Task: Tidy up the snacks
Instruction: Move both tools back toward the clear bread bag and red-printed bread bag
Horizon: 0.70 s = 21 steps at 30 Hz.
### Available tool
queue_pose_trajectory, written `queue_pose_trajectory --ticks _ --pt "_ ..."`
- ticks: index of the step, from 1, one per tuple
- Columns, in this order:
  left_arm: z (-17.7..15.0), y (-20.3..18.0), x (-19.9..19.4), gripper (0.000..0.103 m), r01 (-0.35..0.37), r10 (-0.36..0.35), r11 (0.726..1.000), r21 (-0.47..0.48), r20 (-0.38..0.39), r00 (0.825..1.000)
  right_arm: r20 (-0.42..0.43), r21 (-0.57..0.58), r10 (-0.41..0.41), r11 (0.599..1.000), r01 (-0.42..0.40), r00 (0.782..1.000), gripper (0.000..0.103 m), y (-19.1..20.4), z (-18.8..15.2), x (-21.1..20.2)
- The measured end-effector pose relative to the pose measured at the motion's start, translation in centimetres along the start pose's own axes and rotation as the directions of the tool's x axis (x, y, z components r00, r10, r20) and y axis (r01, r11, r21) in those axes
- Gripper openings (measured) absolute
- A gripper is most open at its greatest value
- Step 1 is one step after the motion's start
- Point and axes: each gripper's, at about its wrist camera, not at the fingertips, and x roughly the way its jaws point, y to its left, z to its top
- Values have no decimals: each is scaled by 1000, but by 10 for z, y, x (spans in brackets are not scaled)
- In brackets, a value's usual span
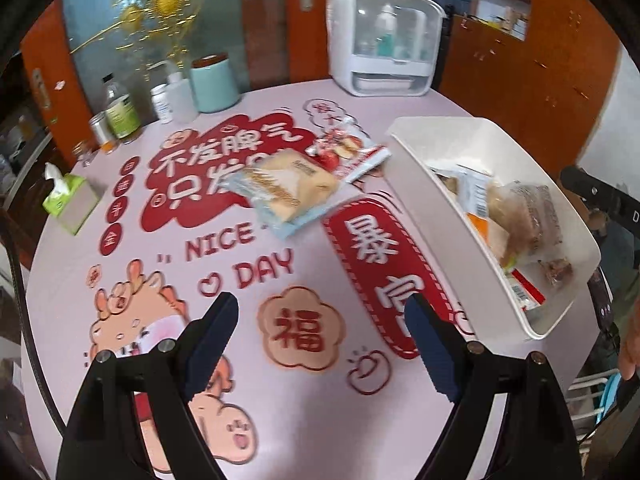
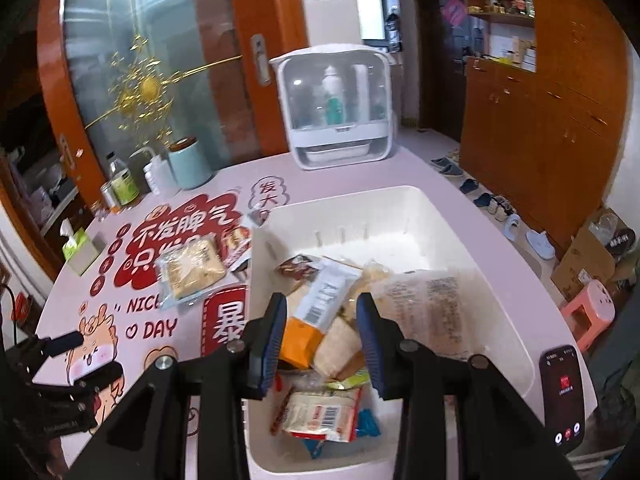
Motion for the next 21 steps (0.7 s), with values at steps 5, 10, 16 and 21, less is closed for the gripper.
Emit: queue_pose_trajectory --ticks 5,10,16,21 --pt "19 27 -3 84 -14 15 999 -42 8 1000 -25 -132 53 990 -56 998 38 36 26 10" --pt "52 47 -1 84 -58 59 997 -56 27 998 -88 -209 84 973 -101 993 38 67 66 39" --pt "103 70 21 84 -48 50 993 -107 17 999 -239 -182 141 966 -186 961 63 89 125 107" --pt "129 82 69 84 -41 36 987 -158 -37 999 -365 -187 118 962 -197 924 63 111 143 179"
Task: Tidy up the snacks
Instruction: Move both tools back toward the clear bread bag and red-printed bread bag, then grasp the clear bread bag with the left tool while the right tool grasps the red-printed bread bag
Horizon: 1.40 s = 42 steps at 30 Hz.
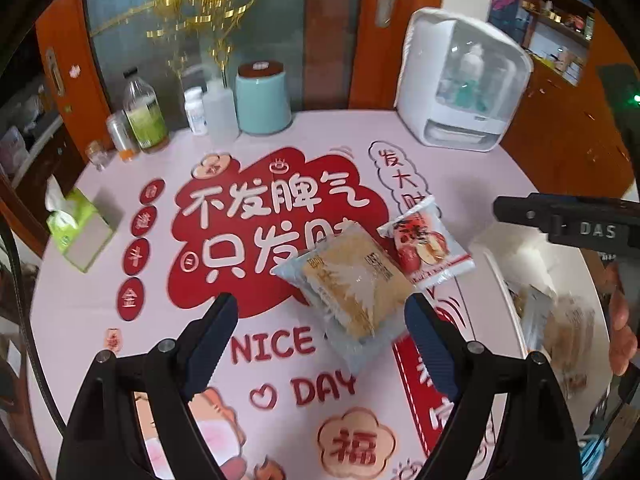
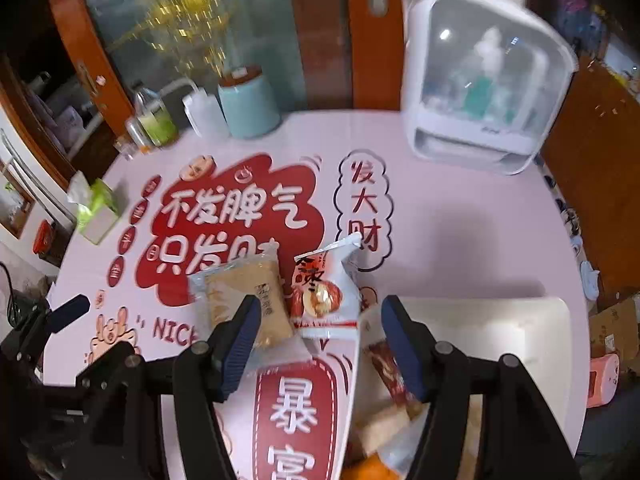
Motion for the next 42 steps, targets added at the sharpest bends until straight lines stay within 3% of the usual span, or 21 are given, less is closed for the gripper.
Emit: queue_pose_trajectory --ticks 5,11,16,20,27,30,34,38,42 --pt "-2 5 62 84 17 -25 997 -70 -112 993 -129 -33 -45 999 41 991 63 3 14 64" --pt "-14 13 114 84 42 -74 985 -166 -192 979 -209 -88 -116 991 100 971 63 8 20 115" --pt "-18 13 139 84 74 -127 969 -236 -219 967 -268 -109 -134 988 108 954 63 12 24 143" --pt "-22 11 155 84 97 -165 957 -273 -241 956 -294 -135 -148 984 113 944 70 19 23 157" --pt "-15 0 162 85 98 -169 950 -295 -224 960 -296 -181 -200 972 150 934 67 24 24 167" --pt "-13 -8 162 60 102 -166 951 -292 -203 965 -272 -188 -196 971 147 942 58 25 24 165" --pt "-14 -5 156 41 115 -172 944 -310 -165 971 -237 -213 -222 962 172 946 47 30 18 157" --pt "-16 4 138 31 124 -170 942 -313 -125 977 -203 -174 -202 970 167 958 41 28 13 141" --pt "-17 0 107 24 98 -121 963 -252 -78 990 -127 -123 -138 985 123 982 40 26 16 111"
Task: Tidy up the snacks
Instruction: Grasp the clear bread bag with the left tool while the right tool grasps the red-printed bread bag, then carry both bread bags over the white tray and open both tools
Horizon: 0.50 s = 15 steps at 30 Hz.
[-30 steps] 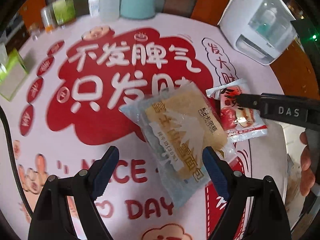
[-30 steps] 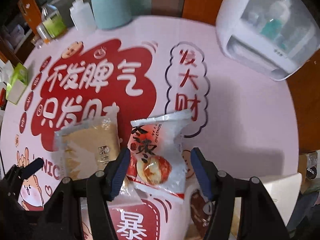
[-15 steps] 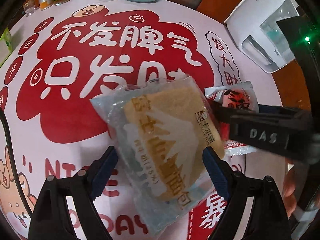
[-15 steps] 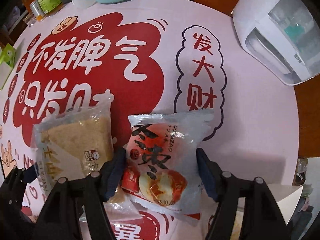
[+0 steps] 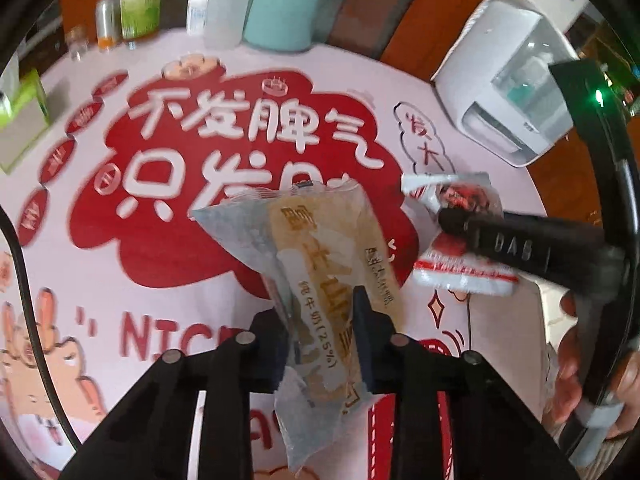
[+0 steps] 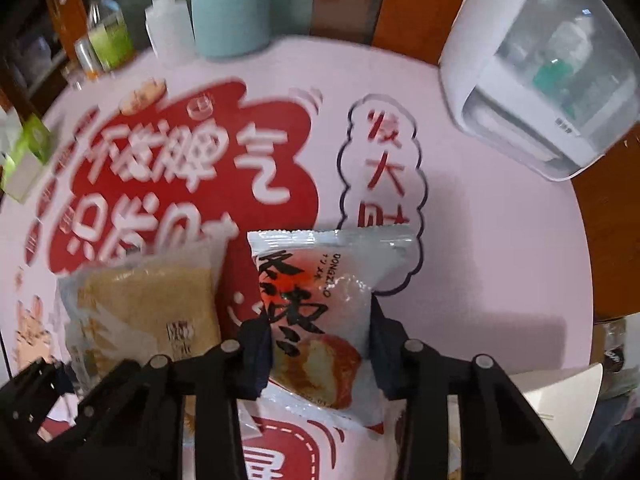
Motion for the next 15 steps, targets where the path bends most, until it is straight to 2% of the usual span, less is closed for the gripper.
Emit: queue_pose_trajectory --ticks 8,11,15 --pt "-15 -16 -79 20 -6 -6 995 103 112 994 163 3 124 992 -126 979 40 -8 -16 -81" --pt "-22 -27 -111 20 -24 4 990 136 141 990 206 -9 140 990 -142 968 40 -7 -32 -109" --pt "-42 -49 -161 20 -64 15 973 221 217 976 275 -22 159 987 -159 948 40 -7 -61 -152"
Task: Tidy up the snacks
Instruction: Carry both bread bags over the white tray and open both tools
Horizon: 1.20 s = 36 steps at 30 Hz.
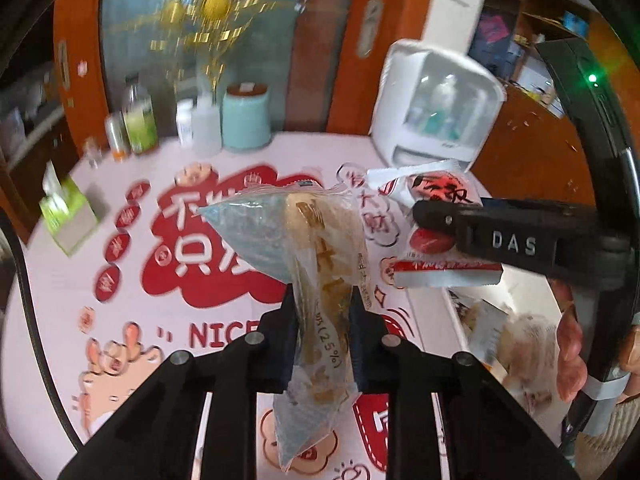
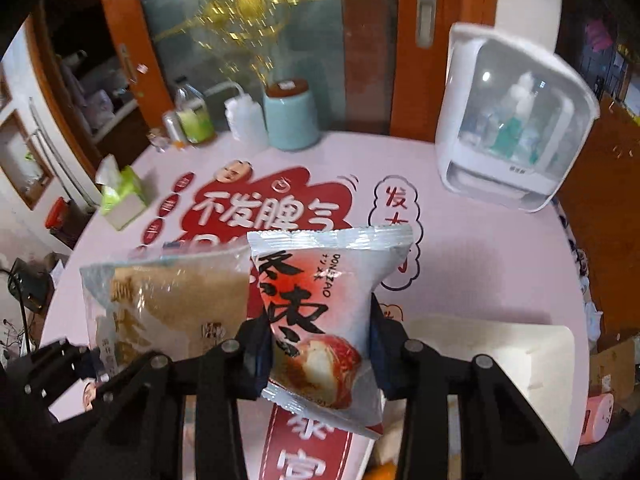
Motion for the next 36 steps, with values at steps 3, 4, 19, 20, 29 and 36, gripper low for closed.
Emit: queue_pose_trajectory --ticks 3,4,19,20,29,36 --pt "-3 -16 -35 20 -15 13 999 50 48 999 64 -4 10 1000 -10 998 40 2 -17 -40" --pt "-4 -21 -44 20 -17 13 998 62 59 998 85 -6 6 1000 -5 996 40 3 -22 -53" --pt "-19 -120 -134 20 -10 -39 967 256 184 982 297 101 -131 989 105 946 41 -50 -104 -203" --pt "-19 -127 -135 20 -8 -44 964 264 188 981 302 124 -152 985 119 941 41 -57 -108 -208" --pt "-14 -166 -129 20 -17 -57 943 332 214 975 307 242 -233 957 161 923 41 -109 -122 -226" --pt "-6 -185 -110 20 -32 -54 940 340 241 969 283 287 -259 942 177 923 41 -127 -118 -207"
